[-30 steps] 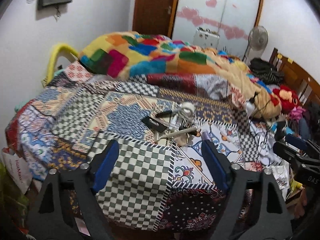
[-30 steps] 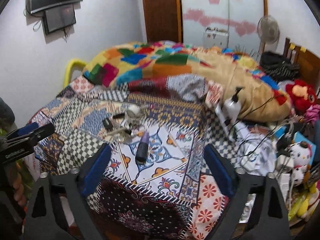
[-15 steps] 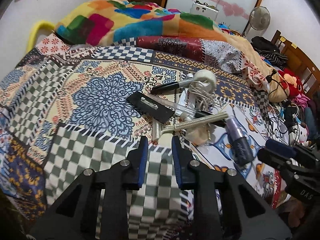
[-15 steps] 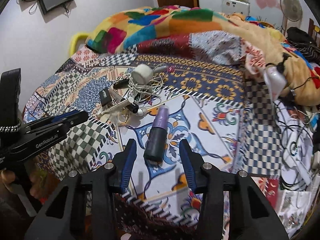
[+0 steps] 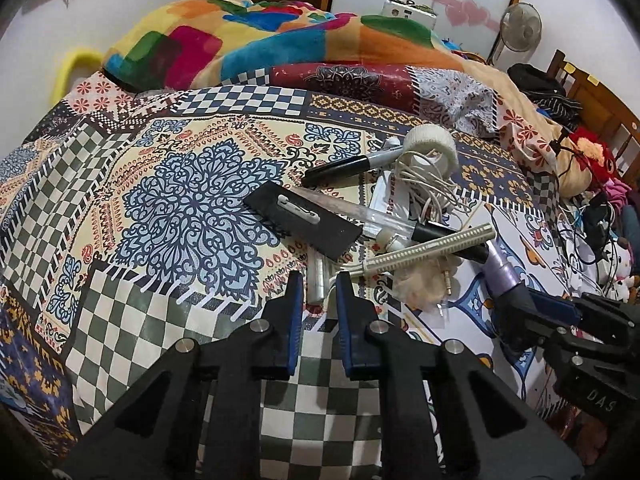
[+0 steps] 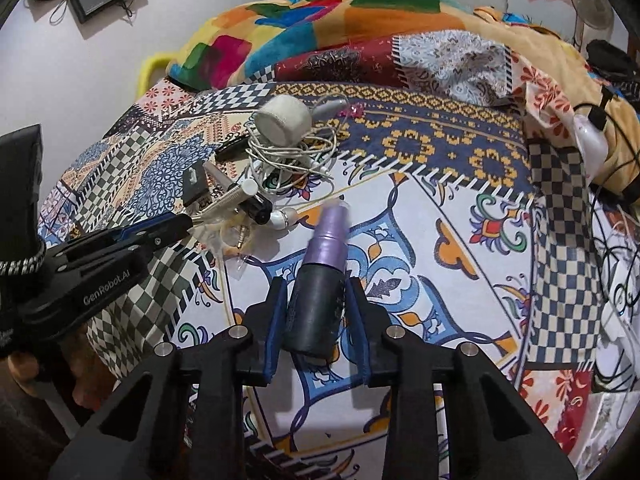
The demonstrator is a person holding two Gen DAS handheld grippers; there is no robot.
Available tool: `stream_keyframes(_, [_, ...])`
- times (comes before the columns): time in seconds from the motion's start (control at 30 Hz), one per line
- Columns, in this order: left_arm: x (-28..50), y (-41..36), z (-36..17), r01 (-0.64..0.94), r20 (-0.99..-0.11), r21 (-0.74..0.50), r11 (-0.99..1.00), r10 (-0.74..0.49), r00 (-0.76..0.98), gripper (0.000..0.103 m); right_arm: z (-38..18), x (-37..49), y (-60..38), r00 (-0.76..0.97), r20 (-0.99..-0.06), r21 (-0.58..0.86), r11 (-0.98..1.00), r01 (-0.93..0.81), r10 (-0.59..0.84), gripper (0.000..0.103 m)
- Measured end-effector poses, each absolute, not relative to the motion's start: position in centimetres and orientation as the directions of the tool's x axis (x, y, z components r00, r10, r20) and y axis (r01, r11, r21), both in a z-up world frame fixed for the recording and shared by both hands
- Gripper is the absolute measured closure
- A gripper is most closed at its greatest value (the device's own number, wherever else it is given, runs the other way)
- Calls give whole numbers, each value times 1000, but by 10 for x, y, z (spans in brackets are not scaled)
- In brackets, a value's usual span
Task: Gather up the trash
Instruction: 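Close the left tool on the razor while the right tool grips the purple-capped bottle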
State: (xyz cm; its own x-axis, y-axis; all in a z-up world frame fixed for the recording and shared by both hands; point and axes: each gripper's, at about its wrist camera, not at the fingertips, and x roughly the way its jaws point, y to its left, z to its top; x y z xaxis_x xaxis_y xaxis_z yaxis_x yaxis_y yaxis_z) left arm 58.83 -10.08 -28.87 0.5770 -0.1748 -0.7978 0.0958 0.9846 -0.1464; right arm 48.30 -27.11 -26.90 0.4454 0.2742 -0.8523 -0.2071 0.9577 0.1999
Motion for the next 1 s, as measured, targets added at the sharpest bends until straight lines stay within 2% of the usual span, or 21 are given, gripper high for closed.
stream_keyframes(0.2, [597, -104, -288, 100, -809, -120, 988, -156, 566, 93, -269, 482, -268, 458, -849, 185, 961, -208, 262, 79])
stream_keyframes(0.33, [597, -98, -288, 96, -817, -219, 971, -236, 526, 94, -263, 478, -272, 474, -842, 184, 963, -196, 258, 79])
stream_keyframes(0.5, [586, -98, -278, 88, -810, -262, 961, -268, 521, 94, -249, 471, -279, 504, -831, 163, 969, -186, 237, 79])
stream_keyframes(1.0, [528, -101, -194, 116, -750, -230, 966, -252, 611, 94, -178, 440, -284, 594, -774, 131, 973, -188, 219, 79])
